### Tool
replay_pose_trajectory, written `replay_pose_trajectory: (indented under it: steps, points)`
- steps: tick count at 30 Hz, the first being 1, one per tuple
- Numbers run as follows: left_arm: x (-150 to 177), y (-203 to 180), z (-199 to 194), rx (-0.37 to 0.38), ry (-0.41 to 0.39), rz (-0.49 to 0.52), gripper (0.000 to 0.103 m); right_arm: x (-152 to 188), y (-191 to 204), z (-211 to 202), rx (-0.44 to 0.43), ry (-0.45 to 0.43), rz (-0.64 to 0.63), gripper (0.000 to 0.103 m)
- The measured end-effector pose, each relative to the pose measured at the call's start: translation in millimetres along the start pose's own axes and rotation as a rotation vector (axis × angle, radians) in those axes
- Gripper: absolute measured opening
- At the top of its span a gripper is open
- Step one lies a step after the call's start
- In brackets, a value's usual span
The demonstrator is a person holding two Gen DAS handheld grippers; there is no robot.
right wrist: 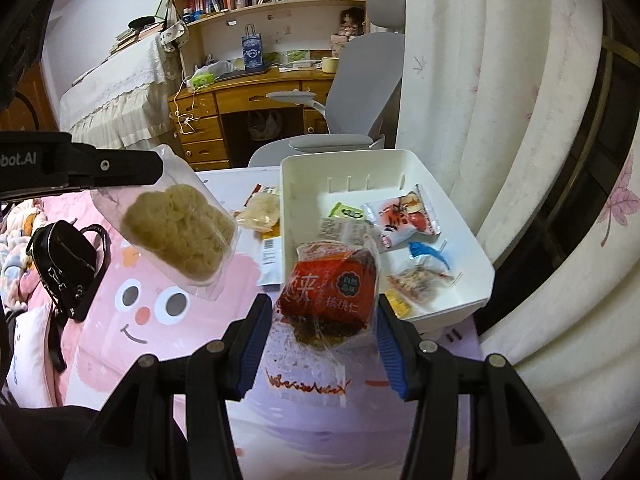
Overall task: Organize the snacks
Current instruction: 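Lower the cake into the tray and open the left gripper while the right gripper releases the red packet there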
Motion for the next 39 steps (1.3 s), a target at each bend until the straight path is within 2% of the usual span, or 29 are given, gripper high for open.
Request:
replay_pose_trajectory:
  steps: [10,20,21,23,25,28,39]
  points:
    - [-8,-54,34,0.001,-0.014,-0.006,0.012,-12,-64,17,-0.017,-0.010,-0.018,0.051]
    - [-17,-85,69,0.005,0.013,0.006,0.012,-23,-111,38,-0.006,-0.009,0.004,0.051]
    - [-17,-86,73,-0.004,0.022,0.003,0.014,-22,-113,40,-0.006,-0.008,0.008,0.051]
    - [-15,-88,78,-0.012,0.046,0.002,0.032,-22,-119,44,-0.007,-0.009,0.030,0.053]
    - [-14,-89,79,-0.018,0.049,0.005,0.037,-20,-125,51,-0.007,0.009,0.057,0.059]
    - [-13,-88,75,-0.039,0.040,0.010,0.056,-16,-131,59,0.009,0.045,0.089,0.060]
    - [1,-64,62,-0.094,0.075,-0.014,0.059,-2,-124,67,-0.023,0.126,0.154,0.060]
Point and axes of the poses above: each gripper's, at about its wrist camera, not at the fingertips, and z roughly the way its jaws point, y to its left, x to its underside, the point moved 3 cm from there along z, roughly the way its jaws point, and after that the axes turned 12 degrees about -y, right-handed, at the moved point
